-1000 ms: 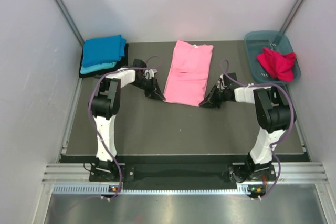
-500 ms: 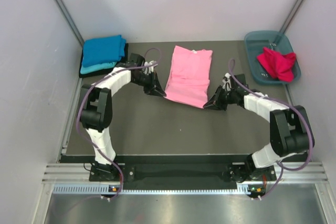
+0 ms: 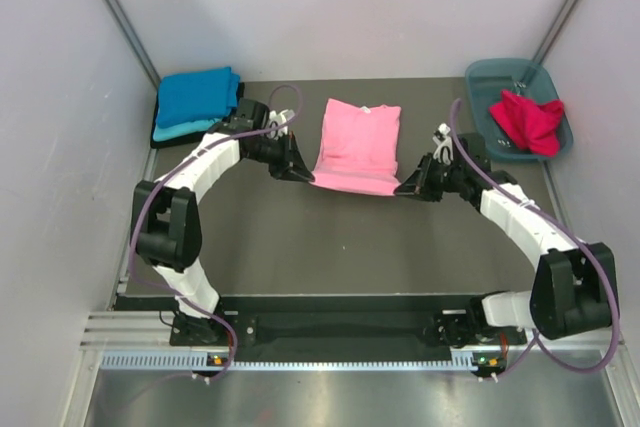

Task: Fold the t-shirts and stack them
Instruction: Fold the tshirt

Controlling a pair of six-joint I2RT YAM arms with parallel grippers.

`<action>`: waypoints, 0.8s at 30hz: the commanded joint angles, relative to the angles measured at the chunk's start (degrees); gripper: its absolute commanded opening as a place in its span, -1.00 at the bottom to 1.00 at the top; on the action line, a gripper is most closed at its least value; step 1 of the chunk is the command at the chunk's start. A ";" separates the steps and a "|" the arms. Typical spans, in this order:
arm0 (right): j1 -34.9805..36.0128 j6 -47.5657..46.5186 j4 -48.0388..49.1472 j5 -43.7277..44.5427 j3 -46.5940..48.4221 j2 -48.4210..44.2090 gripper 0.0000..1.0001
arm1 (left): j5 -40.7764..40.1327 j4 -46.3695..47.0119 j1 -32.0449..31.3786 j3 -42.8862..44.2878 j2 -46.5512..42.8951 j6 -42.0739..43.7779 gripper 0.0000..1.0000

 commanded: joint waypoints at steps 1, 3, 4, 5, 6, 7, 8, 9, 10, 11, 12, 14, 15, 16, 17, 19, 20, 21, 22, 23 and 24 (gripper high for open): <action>-2.53 -1.32 2.43 2.11 1.59 0.31 -1.00 | -1.24 2.01 0.37 3.38 -0.13 0.17 -1.00; -3.24 -1.06 5.15 2.37 1.93 2.59 -1.00 | -1.85 2.27 0.46 6.88 1.72 0.61 -1.00; -3.94 -1.06 6.90 2.37 3.15 3.47 -1.00 | -2.20 2.10 0.46 9.78 3.82 1.30 -1.00; -4.29 -1.06 8.05 2.37 3.86 4.53 -1.00 | -2.55 2.10 0.46 9.81 5.05 1.66 -1.00; -4.56 -1.23 8.76 2.37 4.83 5.58 -1.00 | -2.73 2.27 0.63 12.94 6.37 1.92 -1.00; -5.35 -1.15 9.29 2.55 7.19 8.20 -1.00 | -2.99 2.45 0.72 14.62 9.00 2.71 -1.00; -5.79 -0.88 10.34 2.46 8.60 9.62 -1.00 | -3.78 2.54 0.72 16.55 10.59 3.24 -1.00; -6.05 -1.23 11.22 2.11 10.09 12.59 -1.00 | -4.31 2.36 0.90 20.92 12.17 3.77 -1.00; -6.58 -1.67 11.92 2.02 11.68 14.10 -1.00 | -4.75 2.36 1.07 23.23 15.49 4.21 -1.00; -6.76 -2.02 12.36 2.02 15.35 15.68 -1.00 | -5.10 2.36 1.16 25.51 17.09 5.08 -1.00; -7.02 -2.55 13.50 1.93 17.21 17.26 -1.00 | -5.54 2.53 1.25 30.15 18.76 5.53 -1.00; -7.64 -3.08 14.56 1.76 22.90 22.36 -1.00 | -6.07 2.62 1.34 35.01 23.68 7.28 -1.00; -7.81 -3.25 15.78 1.76 24.77 25.60 -1.00 | -6.68 2.80 1.43 39.99 25.44 7.98 -1.00; -8.07 -3.51 16.58 1.76 26.44 27.20 -1.00 | -7.03 3.06 1.51 42.56 29.03 9.04 -1.00; -8.16 -3.69 17.11 1.93 29.85 28.78 -1.00 | -7.21 3.24 1.60 45.20 30.98 9.39 -1.00; -8.51 -4.74 17.81 2.02 34.43 33.26 -1.00 | -7.04 4.20 1.69 51.45 35.54 10.53 -1.00; -8.60 -4.75 18.25 2.02 35.93 34.67 -1.00 | -6.60 5.86 1.69 52.68 36.70 10.71 -1.00; -8.69 -4.75 18.61 2.11 37.25 37.03 -1.00 | -6.60 6.57 1.69 55.48 37.93 10.72 -1.00; -8.87 -4.84 18.52 2.11 39.44 38.19 -1.00 | -6.77 7.19 1.78 56.99 40.37 10.63 -1.00; -8.96 -4.84 20.35 2.11 40.42 40.11 -1.00 | -7.03 9.11 1.69 59.70 41.36 10.72 -1.00; -9.04 -4.75 20.63 2.28 41.39 41.00 -1.00 | -7.39 10.17 1.78 60.77 43.19 10.80 -1.00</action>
